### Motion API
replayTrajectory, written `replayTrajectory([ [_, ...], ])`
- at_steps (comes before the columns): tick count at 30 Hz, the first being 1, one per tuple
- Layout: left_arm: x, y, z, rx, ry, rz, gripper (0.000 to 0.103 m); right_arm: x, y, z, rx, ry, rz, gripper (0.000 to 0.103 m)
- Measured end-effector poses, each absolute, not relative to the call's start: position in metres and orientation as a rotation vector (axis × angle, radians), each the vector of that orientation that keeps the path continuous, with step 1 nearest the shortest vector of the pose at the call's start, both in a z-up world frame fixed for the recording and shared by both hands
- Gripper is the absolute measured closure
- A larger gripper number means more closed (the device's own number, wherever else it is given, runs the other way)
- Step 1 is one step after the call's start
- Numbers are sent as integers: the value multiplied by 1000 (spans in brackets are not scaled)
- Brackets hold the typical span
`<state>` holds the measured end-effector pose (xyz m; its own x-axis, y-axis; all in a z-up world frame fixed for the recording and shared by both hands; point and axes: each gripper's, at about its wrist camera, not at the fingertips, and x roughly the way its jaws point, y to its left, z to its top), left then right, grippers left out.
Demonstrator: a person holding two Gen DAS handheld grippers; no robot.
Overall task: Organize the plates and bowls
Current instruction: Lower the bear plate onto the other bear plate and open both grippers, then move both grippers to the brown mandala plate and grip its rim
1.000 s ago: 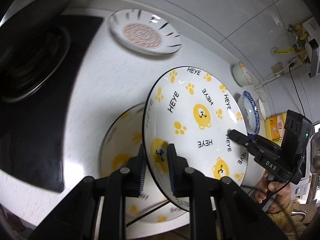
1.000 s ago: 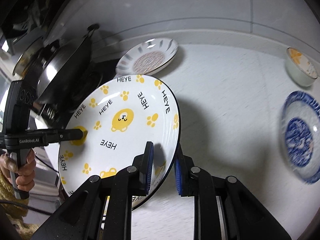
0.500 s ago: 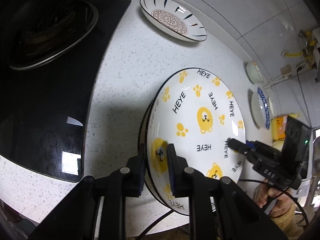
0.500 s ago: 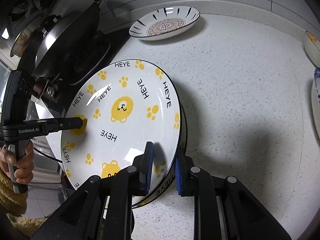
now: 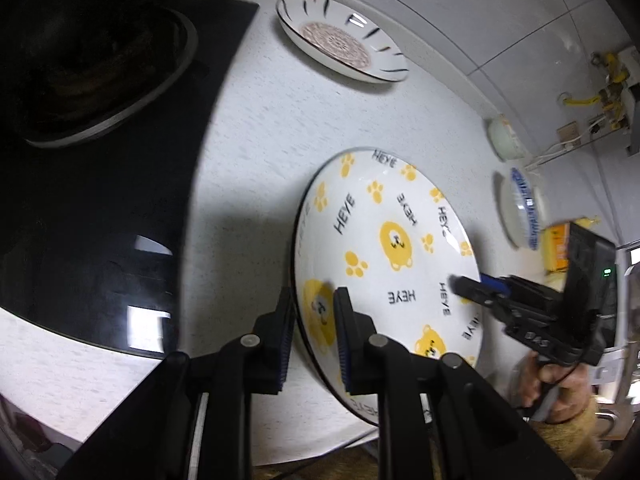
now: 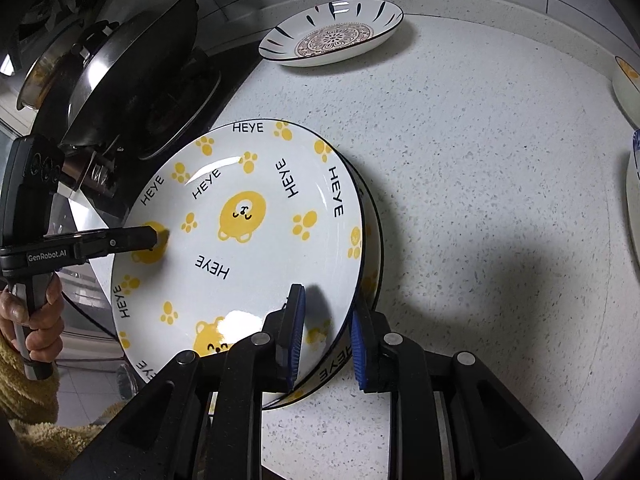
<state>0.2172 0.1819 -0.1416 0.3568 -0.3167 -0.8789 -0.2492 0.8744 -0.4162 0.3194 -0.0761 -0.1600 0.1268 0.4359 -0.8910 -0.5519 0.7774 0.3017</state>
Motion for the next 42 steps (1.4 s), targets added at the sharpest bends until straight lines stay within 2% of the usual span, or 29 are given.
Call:
replayTrajectory([
  [14,205,187,-118,-509,1151,3,83,322,-80,-149,-145,1262,739,82],
  [17,210,186,-111,-475,1138,17,83,324,-83,-147,-171,1255,723,75],
  [25,231,179,-96,-411,1094,30,83,333,-96,-127,-165,1188,723,75],
  [30,249,170,-93,-333,1068,12,83,343,-99,-113,-173,1139,721,68],
  [34,271,161,-94,-284,1108,8,83,356,-100,-107,-156,1114,719,53],
  [36,281,156,-93,-210,1104,62,83,364,-98,-107,-149,1109,716,53],
  [42,329,164,-96,-163,1113,93,83,391,-90,-108,-95,1109,748,41],
])
